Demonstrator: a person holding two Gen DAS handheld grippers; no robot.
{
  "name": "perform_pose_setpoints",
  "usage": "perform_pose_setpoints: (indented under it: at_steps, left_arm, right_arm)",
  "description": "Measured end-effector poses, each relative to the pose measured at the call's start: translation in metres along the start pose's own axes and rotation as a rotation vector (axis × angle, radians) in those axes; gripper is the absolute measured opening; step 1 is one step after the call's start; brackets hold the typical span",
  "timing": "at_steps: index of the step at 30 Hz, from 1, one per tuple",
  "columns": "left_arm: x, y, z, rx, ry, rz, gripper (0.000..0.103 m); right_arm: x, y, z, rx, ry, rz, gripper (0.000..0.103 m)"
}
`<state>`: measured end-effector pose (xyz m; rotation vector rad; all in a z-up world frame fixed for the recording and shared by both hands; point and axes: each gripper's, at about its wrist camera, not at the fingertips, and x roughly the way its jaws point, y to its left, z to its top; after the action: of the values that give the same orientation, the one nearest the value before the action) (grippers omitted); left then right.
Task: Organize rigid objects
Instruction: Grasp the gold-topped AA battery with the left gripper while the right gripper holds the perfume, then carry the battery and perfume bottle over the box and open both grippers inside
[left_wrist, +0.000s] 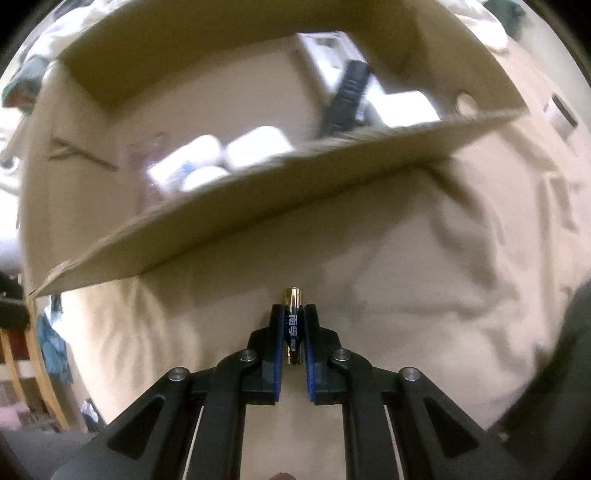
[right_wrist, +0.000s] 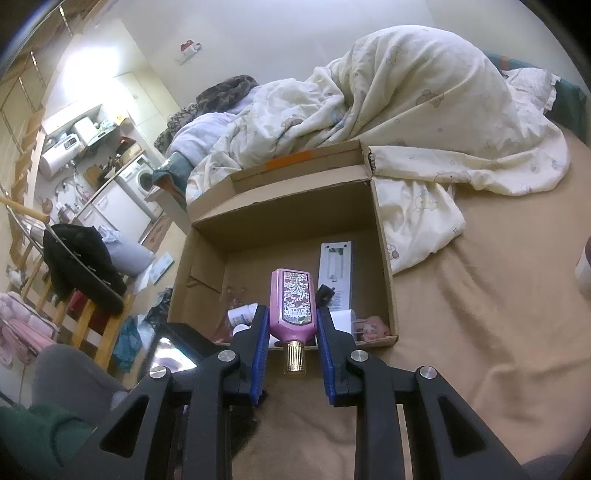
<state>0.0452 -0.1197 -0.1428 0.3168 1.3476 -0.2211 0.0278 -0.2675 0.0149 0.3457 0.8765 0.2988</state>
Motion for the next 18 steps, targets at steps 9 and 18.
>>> perform_pose_setpoints:
  at_steps: [9,18]
  left_arm:
    - [-0.078,0.015,-0.009,0.002,-0.127,-0.047,0.009]
    - [-0.134,0.061,0.028,-0.024,-0.270,-0.012,0.009]
  right_arm:
    - [0.001,-0.003,0.002,0.012,0.008,-0.009,0.026]
    - [0.008,-0.005,0.023,0.012,0.020,-0.026,0.026]
